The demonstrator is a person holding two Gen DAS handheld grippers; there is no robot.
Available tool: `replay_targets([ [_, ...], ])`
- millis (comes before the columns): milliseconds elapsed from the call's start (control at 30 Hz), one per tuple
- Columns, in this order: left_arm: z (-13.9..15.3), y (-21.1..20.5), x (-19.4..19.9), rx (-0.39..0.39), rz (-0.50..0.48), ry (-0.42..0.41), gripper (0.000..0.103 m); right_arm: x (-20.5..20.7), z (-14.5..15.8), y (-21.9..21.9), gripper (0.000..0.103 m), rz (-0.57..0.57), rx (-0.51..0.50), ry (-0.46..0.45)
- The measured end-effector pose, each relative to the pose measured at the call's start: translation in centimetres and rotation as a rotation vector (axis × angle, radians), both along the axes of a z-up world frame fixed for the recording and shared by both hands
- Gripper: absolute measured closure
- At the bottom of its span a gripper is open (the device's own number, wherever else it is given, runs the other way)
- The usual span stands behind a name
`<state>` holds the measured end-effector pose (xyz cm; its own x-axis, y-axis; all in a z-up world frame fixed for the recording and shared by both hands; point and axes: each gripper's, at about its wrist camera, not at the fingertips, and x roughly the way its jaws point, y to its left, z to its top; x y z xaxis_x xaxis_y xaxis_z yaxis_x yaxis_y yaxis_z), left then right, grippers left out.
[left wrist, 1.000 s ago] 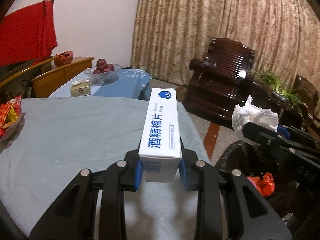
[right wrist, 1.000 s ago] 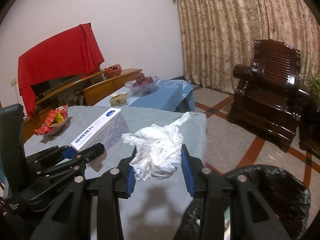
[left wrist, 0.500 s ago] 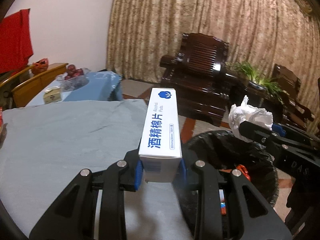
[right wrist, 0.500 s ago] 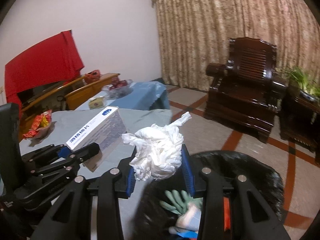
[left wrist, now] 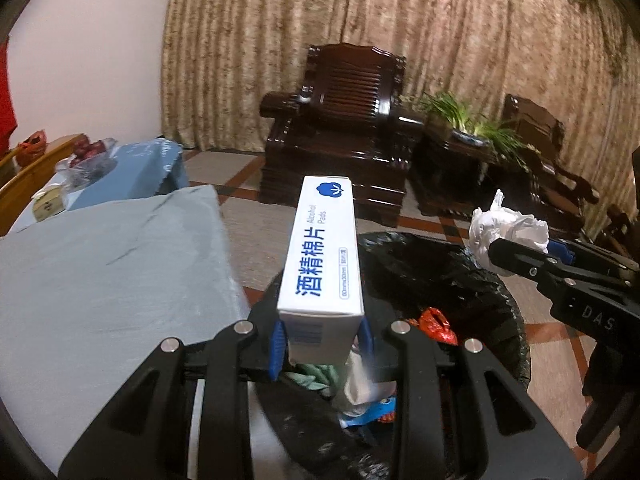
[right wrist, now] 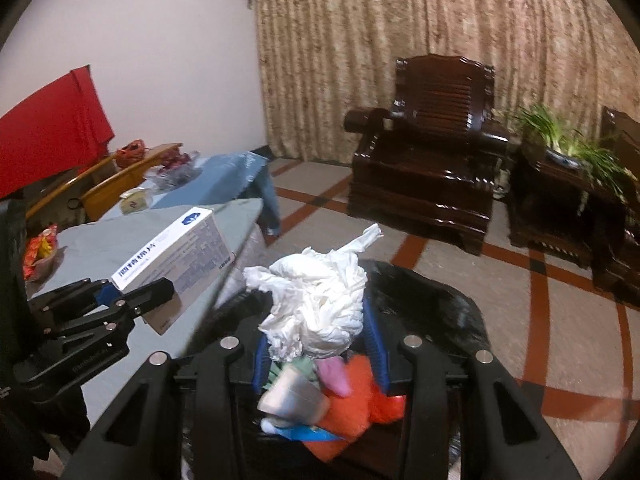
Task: Collect trash
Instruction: 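Open both tools over the bin to drop the box and tissue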
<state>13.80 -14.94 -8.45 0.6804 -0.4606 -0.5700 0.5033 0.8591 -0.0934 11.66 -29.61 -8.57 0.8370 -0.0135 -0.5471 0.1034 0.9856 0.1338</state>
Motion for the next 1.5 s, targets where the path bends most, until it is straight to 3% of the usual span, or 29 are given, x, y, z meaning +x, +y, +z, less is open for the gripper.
replay_targets([
  [533, -3.7, -5.4, 2.0, 0.030, -0.077, 0.036, 0.074, 1.0, -3.5, -4.0, 0.063, -0.053, -0.016, 0.076],
  [667, -4.2, -6.3, 2.5, 0.022, -0.103, 0.062, 0.072, 1.3, -4.4, -4.4, 0.058, -0.058, -0.022, 0.093],
  [733, -4.4, -6.4, 2.7, 0.018, -0.122, 0.072, 0.065, 1.4, -4.7, -4.8, 0.052, -0.068, -0.023, 0.103],
  [800, -4.4, -6.3, 2.7, 0.007, -0.127, 0.072, 0.043, 1.4, -4.9, -5.2, 0.040, -0.083, -0.017, 0.113],
  [867, -4.2, -5.8, 2.6, -0.002, -0.124, 0.068, 0.036, 1.0, -4.9, -5.5, 0.034, -0.098, -0.020, 0.109],
  [1033, -3.7, -3.9, 2.0, 0.019, -0.109, 0.038, 0.018, 0.1, -4.3, -5.6, 0.007, -0.111, -0.017, 0.089],
  [1200, -2.6, -1.1, 0.8, 0.040, -0.050, 0.023, 0.009, -0.2, -3.4, -4.3, 0.006, -0.075, 0.011, 0.085],
  [1500, 0.9, 4.2, -2.4, 0.050, 0.063, -0.004, 0.008, -1.8, 0.1, 0.5, 0.006, 0.025, 0.040, 0.032],
])
